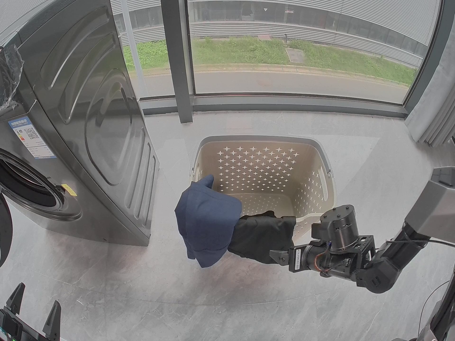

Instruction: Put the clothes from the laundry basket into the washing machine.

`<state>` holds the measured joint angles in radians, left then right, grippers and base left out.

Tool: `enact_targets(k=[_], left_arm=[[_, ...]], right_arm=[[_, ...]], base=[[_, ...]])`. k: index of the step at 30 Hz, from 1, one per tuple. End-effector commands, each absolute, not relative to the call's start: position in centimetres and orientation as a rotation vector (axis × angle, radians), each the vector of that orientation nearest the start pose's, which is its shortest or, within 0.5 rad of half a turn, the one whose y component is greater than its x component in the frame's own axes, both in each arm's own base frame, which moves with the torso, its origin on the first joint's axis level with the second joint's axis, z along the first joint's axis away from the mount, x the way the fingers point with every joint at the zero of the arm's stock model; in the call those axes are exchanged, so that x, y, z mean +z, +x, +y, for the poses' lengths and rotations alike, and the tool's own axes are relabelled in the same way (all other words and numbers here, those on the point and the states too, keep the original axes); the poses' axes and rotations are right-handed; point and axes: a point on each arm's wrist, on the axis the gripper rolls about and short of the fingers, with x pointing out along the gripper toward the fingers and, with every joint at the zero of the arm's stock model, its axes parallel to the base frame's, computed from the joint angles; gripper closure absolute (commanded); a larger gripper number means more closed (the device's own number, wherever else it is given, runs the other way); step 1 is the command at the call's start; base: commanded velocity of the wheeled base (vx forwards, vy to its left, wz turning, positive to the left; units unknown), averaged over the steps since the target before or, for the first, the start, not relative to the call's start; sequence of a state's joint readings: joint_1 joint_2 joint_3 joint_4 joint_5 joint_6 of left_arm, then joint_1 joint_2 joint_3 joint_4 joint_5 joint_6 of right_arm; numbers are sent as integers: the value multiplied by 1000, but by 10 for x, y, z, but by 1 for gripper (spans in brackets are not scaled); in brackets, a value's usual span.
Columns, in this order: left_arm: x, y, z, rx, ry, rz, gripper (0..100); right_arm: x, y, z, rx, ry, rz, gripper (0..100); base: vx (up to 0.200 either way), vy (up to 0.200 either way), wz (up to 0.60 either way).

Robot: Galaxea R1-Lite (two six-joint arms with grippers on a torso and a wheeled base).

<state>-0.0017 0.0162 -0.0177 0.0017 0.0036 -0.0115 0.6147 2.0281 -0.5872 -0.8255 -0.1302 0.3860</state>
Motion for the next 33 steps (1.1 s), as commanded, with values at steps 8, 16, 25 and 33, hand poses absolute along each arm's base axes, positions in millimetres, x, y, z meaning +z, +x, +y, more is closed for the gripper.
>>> enact_targets(k=[8, 16, 25, 33], left_arm=[[75, -22, 0, 2, -12, 6, 0], [75, -22, 0, 2, -14, 8, 0], [75, -22, 0, 0, -14, 8, 0], [76, -23, 0, 2, -20, 6, 0]], right_arm=[[3, 296, 206, 344, 125, 681, 0], [-5, 320, 218, 347, 134, 640, 0], [-16, 343, 231, 370, 129, 559, 0], [-19, 351, 231, 385, 126, 515, 100]], base=[[0, 0, 0], [0, 0, 0], [0, 0, 0], [0, 0, 0]])
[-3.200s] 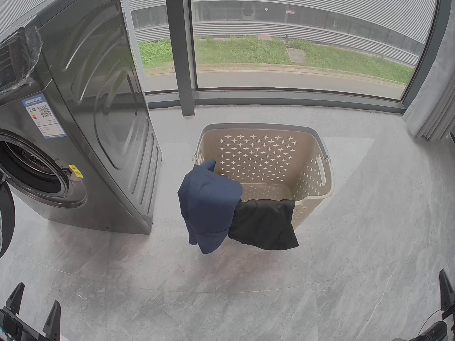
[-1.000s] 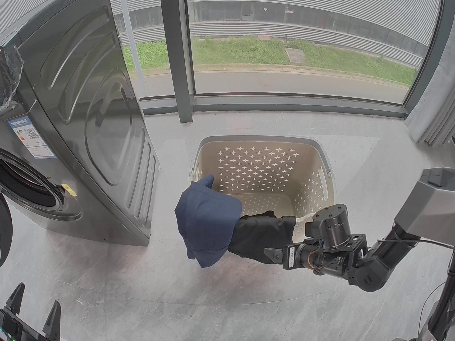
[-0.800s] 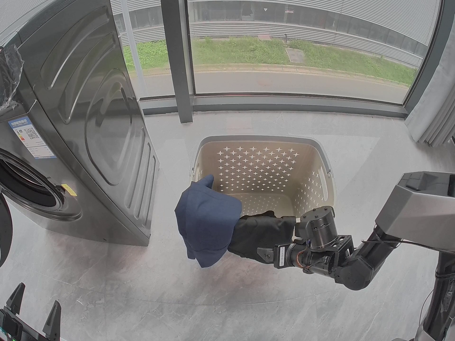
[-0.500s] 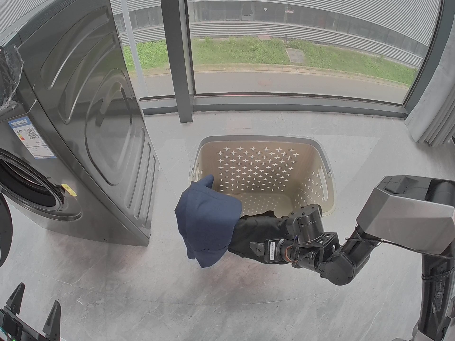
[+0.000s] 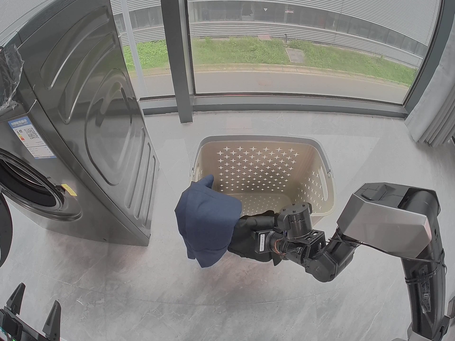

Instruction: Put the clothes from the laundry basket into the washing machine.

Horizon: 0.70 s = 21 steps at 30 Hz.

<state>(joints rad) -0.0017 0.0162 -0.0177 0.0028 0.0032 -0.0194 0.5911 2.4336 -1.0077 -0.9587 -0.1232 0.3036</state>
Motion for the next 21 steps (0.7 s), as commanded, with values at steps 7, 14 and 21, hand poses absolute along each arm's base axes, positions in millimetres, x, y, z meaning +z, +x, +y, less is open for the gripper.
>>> enact_targets(k=[7, 14, 21], left_arm=[[76, -23, 0, 3, -21, 6, 0], [76, -23, 0, 5, -25, 6, 0], [76, -23, 0, 5, -18, 6, 0]], right_arm=[[25, 328, 226, 426, 149, 447, 100], [100, 267, 200, 484, 172, 366, 100], [153, 215, 162, 544, 200, 232, 100]], base=[[0, 0, 0], [0, 0, 0], [0, 0, 0]])
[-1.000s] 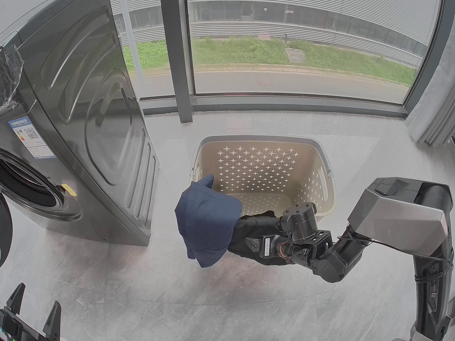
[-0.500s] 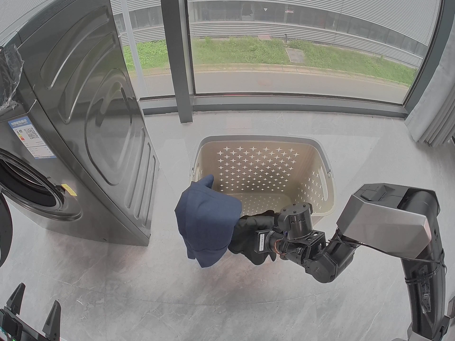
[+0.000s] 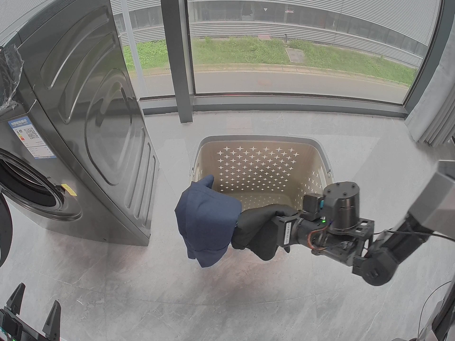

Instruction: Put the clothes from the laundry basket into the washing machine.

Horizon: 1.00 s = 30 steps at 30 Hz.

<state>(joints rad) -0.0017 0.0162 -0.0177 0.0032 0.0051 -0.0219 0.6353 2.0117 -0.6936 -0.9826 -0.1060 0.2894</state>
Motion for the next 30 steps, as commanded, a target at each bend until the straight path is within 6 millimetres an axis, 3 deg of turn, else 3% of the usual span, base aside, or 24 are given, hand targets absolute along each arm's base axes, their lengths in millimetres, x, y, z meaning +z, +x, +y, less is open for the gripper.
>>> enact_targets(k=[1, 7, 10, 18, 30], left_arm=[[76, -23, 0, 3, -18, 6, 0], [76, -23, 0, 3, -17, 5, 0], [75, -22, 0, 3, -20, 6, 0], [76, -23, 0, 3, -21, 5, 0], [76, -23, 0, 5, -34, 6, 0]], right_arm=[[162, 207, 156, 558, 211, 203, 100], [195, 174, 129, 623, 258, 64, 100], [207, 165, 125, 649, 226, 3, 100], [213, 157, 124, 702, 200, -39, 100], [204, 154, 125, 719, 190, -1, 100]], base=[[0, 0, 0], [0, 0, 0], [0, 0, 0], [0, 0, 0], [0, 0, 0]])
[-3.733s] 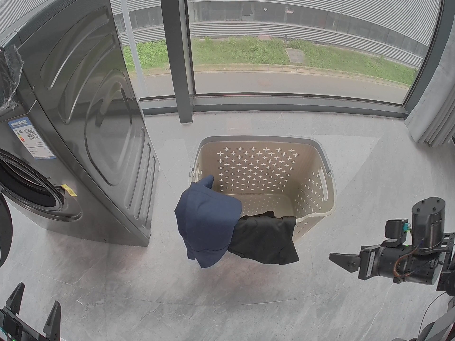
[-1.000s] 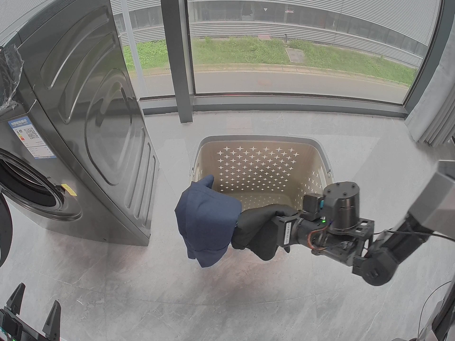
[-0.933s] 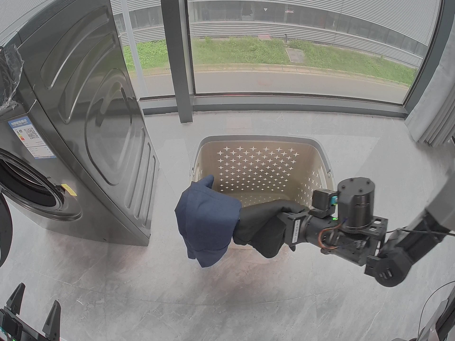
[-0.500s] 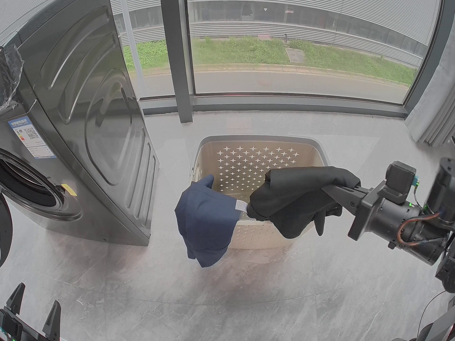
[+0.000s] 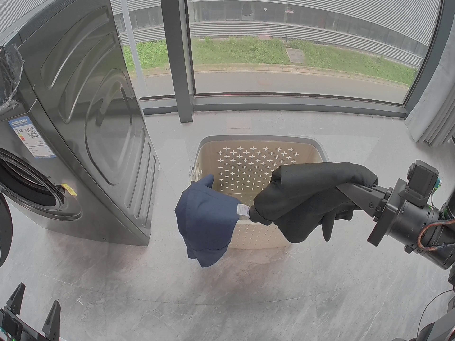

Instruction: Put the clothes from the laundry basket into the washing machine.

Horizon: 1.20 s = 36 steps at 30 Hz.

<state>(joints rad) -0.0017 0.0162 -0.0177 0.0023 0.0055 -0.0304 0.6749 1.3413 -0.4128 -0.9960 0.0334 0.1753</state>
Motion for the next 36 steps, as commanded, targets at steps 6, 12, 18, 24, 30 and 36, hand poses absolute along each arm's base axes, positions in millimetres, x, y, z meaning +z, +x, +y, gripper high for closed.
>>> enact_targets(k=[6, 12, 18, 24, 30, 36], left_arm=[[76, -23, 0, 12, -35, 6, 0], [76, -23, 0, 12, -35, 6, 0], [76, -23, 0, 12, -35, 6, 0], [76, -23, 0, 12, -32, 4, 0], [76, -23, 0, 12, -32, 6, 0], [76, -23, 0, 12, -32, 6, 0]], right_arm=[[205, 153, 124, 716, 193, -10, 100], [208, 153, 124, 719, 197, -22, 100], [209, 154, 125, 719, 200, -27, 100], [211, 154, 125, 720, 200, -32, 100], [209, 153, 125, 721, 201, -25, 100], [211, 153, 125, 721, 206, -30, 100]], base=[[0, 0, 0], [-167, 0, 0], [-200, 0, 0], [-200, 0, 0], [-33, 0, 0], [0, 67, 0]])
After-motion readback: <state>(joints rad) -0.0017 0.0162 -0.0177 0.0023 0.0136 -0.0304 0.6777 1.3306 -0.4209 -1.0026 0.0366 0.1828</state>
